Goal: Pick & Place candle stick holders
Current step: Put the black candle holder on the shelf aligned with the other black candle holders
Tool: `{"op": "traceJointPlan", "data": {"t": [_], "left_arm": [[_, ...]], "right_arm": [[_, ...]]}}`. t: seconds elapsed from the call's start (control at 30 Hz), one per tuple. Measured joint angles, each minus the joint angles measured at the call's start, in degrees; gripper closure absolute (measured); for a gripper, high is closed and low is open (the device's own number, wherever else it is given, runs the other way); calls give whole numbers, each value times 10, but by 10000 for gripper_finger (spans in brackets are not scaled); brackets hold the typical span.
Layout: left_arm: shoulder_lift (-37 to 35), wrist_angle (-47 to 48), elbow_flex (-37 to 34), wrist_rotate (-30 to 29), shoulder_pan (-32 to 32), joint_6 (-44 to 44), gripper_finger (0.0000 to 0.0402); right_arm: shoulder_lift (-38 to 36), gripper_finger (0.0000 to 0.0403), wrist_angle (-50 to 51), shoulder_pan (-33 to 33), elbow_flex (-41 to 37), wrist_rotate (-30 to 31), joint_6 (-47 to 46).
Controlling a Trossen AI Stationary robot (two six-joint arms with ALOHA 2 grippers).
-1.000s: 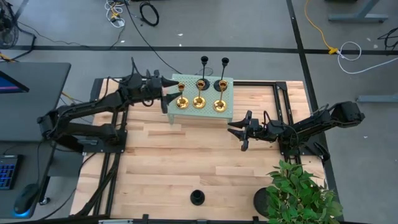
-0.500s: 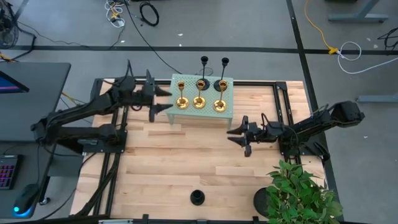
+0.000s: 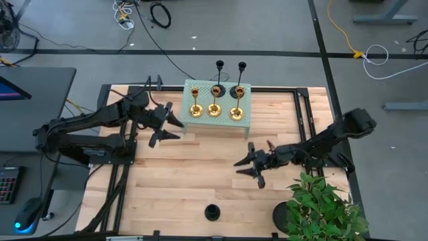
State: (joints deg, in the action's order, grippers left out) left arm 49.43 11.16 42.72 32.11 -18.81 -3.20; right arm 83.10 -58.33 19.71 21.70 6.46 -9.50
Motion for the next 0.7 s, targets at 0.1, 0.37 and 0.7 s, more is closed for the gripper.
{"op": "traceJointPlan", "data": {"t": [0.1,0.37,0.7], "left_arm": [[0,13,0,1,23,0,165],[0,22,0,2,88,0,165],[0,25,0,1,131,0,165]], "right_arm": [[43,279,-1,21,36,-1,-6],[135,279,-1,66,138,-1,-21],[221,279,23,100,232,-14,-41]]}}
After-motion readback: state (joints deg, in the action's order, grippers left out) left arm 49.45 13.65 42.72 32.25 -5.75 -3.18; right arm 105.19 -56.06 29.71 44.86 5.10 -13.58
